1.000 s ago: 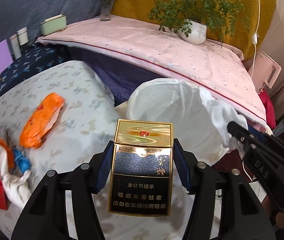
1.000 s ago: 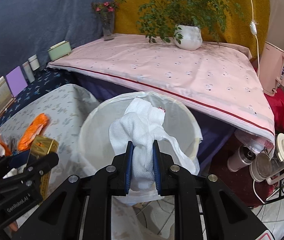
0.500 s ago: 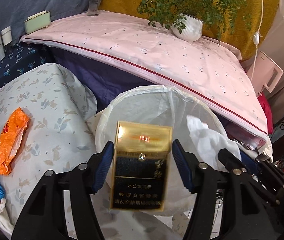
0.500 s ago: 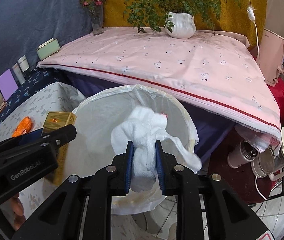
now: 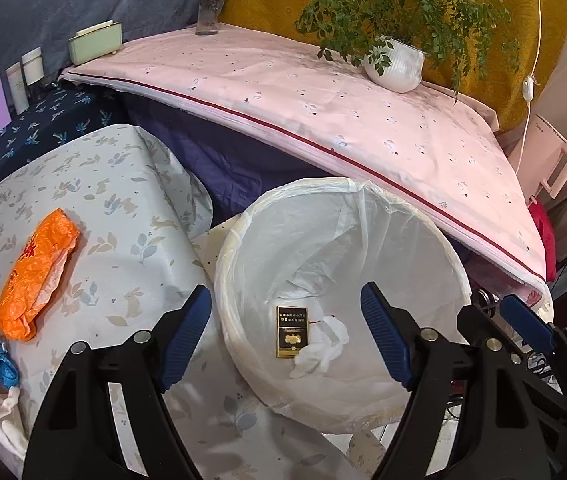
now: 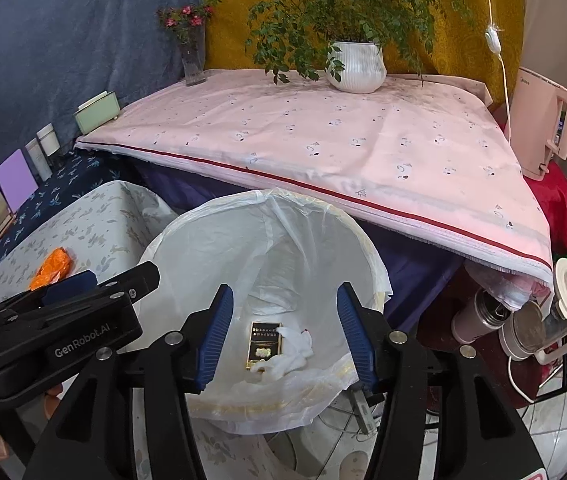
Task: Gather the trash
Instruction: 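Move both open tools from the bin back to the table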
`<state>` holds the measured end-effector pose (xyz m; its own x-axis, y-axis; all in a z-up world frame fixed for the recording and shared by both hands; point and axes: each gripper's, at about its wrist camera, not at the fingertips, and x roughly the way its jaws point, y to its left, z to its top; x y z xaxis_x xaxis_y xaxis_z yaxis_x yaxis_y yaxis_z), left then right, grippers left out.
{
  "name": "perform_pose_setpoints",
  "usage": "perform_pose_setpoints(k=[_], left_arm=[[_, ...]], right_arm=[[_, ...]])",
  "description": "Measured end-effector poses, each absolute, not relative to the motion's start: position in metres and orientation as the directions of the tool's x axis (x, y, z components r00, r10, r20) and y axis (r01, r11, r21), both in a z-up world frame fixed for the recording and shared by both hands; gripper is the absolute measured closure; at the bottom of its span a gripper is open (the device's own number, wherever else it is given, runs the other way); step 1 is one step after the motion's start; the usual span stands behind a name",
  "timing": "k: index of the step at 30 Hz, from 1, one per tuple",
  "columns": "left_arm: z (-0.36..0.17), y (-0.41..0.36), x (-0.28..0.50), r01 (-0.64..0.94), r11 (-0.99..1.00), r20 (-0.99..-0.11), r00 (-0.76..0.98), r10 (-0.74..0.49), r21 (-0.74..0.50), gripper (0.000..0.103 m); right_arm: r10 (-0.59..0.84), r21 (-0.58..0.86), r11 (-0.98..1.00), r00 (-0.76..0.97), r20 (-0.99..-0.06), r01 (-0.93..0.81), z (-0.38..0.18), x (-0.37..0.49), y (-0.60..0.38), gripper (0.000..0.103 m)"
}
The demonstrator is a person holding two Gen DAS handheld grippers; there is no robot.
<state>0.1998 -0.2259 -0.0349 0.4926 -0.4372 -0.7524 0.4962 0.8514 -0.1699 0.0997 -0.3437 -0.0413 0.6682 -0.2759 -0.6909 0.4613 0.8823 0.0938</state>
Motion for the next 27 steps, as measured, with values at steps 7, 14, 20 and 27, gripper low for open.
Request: perform_pose_setpoints(k=[7, 14, 20, 27], left_arm=[[-0.020, -0.206, 0.186, 0.476, 0.864, -0.730, 0.531, -0.430, -0.164, 0.025], [-0.004, -0.171, 0.172, 0.446, 0.882, -0.706, 0.576, -0.413, -0.152, 0.022], [0.005, -0.124, 0.162, 0.389, 0.910, -0.696, 0.614, -0.373, -0.145, 0.020], [0.006, -0.050, 0.153, 0.277, 0.952, -0.696, 0.659, -0.285, -0.128, 0.014]], right_arm=[[-0.272, 0.094, 0.891, 0.689, -0.672, 0.444, -0.027, 0.088, -0.328, 0.044], [-0.254, 0.084, 0.913, 0.717, -0.649, 0.399, -0.011, 0.077, -0.299, 0.043], [-0.224, 0.080, 0.933, 0.742, -0.632, 0.350, 0.002, 0.074, -0.265, 0.041], [-0.167, 0.070, 0.961, 0.764, -0.623, 0.267, 0.012, 0.074, -0.214, 0.039]])
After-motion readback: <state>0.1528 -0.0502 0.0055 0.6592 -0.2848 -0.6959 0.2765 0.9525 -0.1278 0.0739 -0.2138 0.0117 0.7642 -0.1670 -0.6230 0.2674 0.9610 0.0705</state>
